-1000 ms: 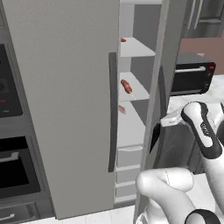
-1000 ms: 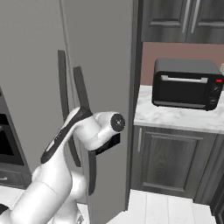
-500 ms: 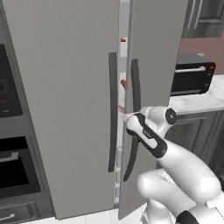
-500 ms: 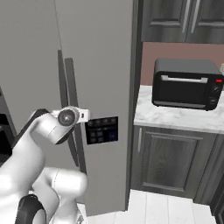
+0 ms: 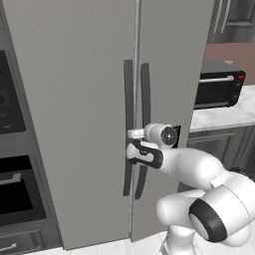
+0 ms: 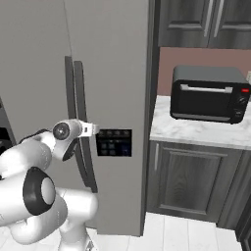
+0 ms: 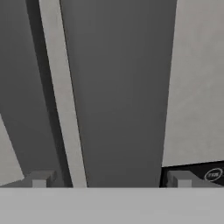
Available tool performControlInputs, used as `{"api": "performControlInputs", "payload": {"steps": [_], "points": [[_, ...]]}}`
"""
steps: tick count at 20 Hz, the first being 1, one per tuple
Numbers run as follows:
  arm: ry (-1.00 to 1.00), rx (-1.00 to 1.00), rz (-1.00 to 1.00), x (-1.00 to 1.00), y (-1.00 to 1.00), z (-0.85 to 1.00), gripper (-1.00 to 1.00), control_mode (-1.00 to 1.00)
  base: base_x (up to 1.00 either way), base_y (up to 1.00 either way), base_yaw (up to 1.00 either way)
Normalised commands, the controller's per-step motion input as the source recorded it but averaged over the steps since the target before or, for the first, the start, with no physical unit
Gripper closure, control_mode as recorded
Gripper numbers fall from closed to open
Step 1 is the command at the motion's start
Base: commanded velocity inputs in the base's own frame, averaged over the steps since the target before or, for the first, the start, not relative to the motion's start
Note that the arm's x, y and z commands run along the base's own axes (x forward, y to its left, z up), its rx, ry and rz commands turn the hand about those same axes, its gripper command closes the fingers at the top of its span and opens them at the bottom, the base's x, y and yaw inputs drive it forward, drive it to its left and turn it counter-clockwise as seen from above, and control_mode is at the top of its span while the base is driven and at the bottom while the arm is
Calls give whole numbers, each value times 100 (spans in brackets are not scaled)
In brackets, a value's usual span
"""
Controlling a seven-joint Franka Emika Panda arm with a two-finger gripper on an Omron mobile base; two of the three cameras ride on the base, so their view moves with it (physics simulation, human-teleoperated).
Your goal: Store the kebab skewer in the freezer for long-term storage. Close the freezer door after placing the cooked food.
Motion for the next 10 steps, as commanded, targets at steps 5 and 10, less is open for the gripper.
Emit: {"api": "performControlInputs", "payload": {"steps": [5, 10], "points": [[35, 0, 0, 17, -29, 90, -100, -100, 0, 0, 0], [34, 0, -1, 7, -4, 97, -100, -100, 0, 0, 0]]}}
